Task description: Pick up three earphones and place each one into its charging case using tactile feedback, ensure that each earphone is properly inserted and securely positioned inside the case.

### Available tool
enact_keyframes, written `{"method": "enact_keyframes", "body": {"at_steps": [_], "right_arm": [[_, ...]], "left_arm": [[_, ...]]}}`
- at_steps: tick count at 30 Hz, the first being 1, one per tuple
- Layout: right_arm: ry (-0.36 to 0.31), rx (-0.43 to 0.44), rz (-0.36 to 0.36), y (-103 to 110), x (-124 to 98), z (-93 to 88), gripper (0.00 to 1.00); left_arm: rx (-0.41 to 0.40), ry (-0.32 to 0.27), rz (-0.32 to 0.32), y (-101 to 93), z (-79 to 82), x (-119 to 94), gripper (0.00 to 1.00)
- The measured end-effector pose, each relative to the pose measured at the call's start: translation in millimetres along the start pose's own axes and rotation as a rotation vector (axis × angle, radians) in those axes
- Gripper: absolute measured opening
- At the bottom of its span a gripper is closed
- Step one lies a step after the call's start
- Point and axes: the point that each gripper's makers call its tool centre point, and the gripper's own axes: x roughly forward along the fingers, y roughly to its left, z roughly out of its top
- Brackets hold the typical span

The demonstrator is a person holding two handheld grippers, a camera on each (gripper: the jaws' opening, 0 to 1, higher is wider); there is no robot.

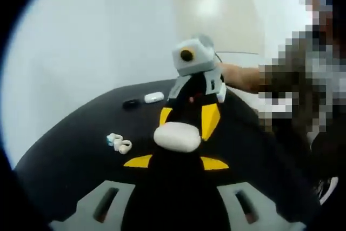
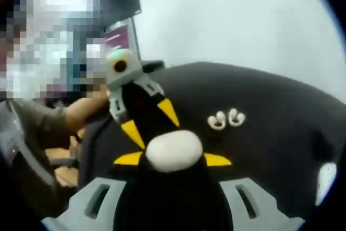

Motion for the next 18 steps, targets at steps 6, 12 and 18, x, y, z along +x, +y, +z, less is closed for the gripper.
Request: {"method": "enact_keyframes", "body": {"at_steps": [6,12,18], "right_arm": [[-0.050,-0.242,0.050,5.2,-17.0,14.8,0.43],[-0.057,-0.169,0.208,9.4,-7.0,28.0,0.46],[0.059,-0.235,0.234,-0.3,16.6,-1.0,0.44]], "left_arm": [[0.003,0.000,-0.007,-1.3,0.5,-0.3,0.30],[0.005,-0.003,-0.033,-7.1,1.1,1.4,0.30],[0.001,-0.006,-0.029,-5.2,-0.3,0.3,0.30]]}}
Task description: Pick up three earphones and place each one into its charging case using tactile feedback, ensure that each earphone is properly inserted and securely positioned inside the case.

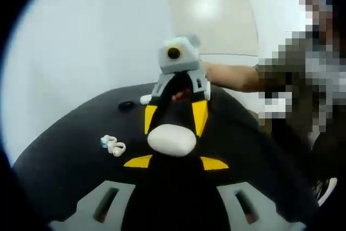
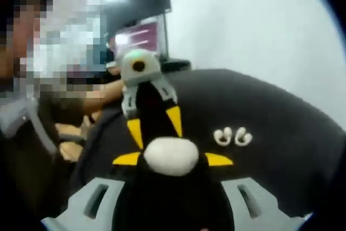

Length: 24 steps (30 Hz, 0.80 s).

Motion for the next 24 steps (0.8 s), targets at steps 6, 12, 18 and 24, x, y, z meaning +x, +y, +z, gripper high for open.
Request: {"method": "enact_keyframes", "body": {"at_steps": [6,12,18,24], "right_arm": [[-0.002,0.009,-0.060,5.3,6.3,-1.2,0.42],[-0.024,0.015,-0.177,6.6,5.7,-2.2,0.42],[-0.042,0.162,-0.373,-5.1,-2.1,-4.8,0.42],[-0.079,0.147,-0.415,0.6,-12.7,4.7,0.39]], "left_arm": [[0.023,0.002,0.005,1.1,-0.2,1.6,0.29],[0.031,0.003,0.010,0.4,0.7,5.5,0.29],[0.044,0.019,0.082,13.0,0.1,8.8,0.28],[0.019,0.028,0.116,21.6,-2.4,6.9,0.29]]}}
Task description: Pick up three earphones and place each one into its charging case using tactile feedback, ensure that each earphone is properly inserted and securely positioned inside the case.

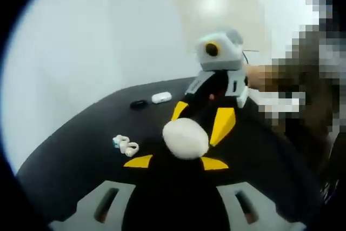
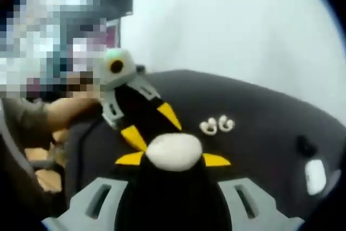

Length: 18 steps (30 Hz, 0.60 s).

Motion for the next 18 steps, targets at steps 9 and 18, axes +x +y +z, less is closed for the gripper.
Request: {"method": "enact_keyframes", "body": {"at_steps": [9,18], "right_arm": [[0.078,-0.036,0.151,28.8,-6.5,-12.6,0.37],[-0.064,0.155,0.256,3.2,-22.1,25.5,0.37]], "left_arm": [[-0.063,-0.050,0.078,23.8,6.3,-19.1,0.25],[-0.117,-0.062,0.012,13.1,10.3,-23.2,0.27]]}}
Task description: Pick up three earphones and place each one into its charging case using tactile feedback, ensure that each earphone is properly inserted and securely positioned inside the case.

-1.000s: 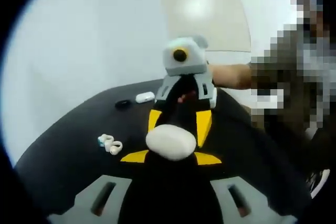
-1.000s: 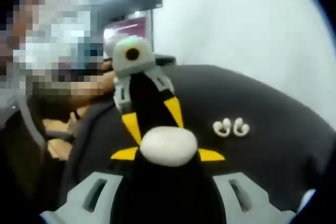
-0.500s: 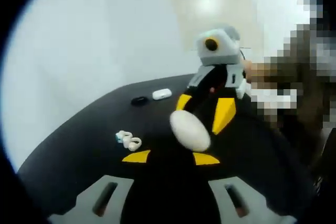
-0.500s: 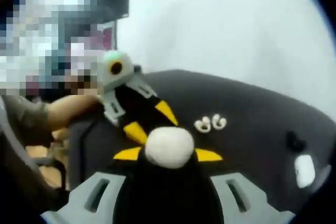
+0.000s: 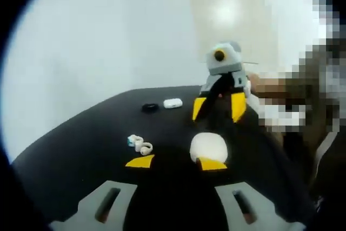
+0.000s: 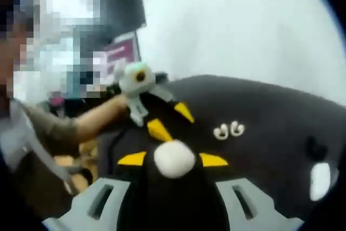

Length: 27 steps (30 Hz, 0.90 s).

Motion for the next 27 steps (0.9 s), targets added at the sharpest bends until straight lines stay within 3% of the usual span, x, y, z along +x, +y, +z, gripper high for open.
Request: {"method": "enact_keyframes", "body": {"at_steps": [3,7,8,10,11,13,20,22,24,26,27], "right_arm": [[0.031,0.099,0.057,-6.2,9.5,-7.8,0.37],[0.116,0.210,0.122,-9.8,27.0,-33.9,0.37],[0.037,0.134,0.152,-9.1,31.5,-23.5,0.33],[0.065,0.195,0.154,-5.5,30.7,-26.0,0.32],[0.064,0.185,0.152,-3.6,30.7,-25.4,0.31],[0.056,0.083,0.164,3.5,31.3,-24.7,0.29],[-0.027,-0.684,0.065,28.3,23.1,-11.1,0.25],[-0.031,-0.814,0.051,32.4,24.9,-13.2,0.25],[-0.039,-0.899,0.035,34.4,26.2,-14.5,0.25],[-0.043,-0.861,0.034,31.4,25.7,-14.8,0.25],[-0.047,-0.792,0.046,29.6,24.7,-15.2,0.25]], "left_arm": [[-0.020,-0.001,-0.007,0.0,0.4,-3.0,0.28],[-0.057,-0.019,-0.032,-3.7,3.0,-4.9,0.28],[-0.061,-0.021,-0.039,-4.9,3.1,-4.6,0.28],[-0.062,-0.018,-0.058,-10.2,1.5,-2.5,0.28],[-0.051,-0.001,-0.070,-13.3,-1.8,-0.9,0.27],[-0.042,-0.015,-0.076,-14.8,1.5,-1.6,0.26],[-0.066,-0.035,-0.220,-46.6,6.7,-2.3,0.27],[-0.060,-0.002,-0.228,-51.1,1.2,1.9,0.20],[-0.083,0.019,-0.250,-56.4,-3.0,5.3,0.19],[-0.094,0.017,-0.245,-53.0,-1.9,5.4,0.18],[-0.104,0.018,-0.246,-53.9,-2.1,5.8,0.18]]}}
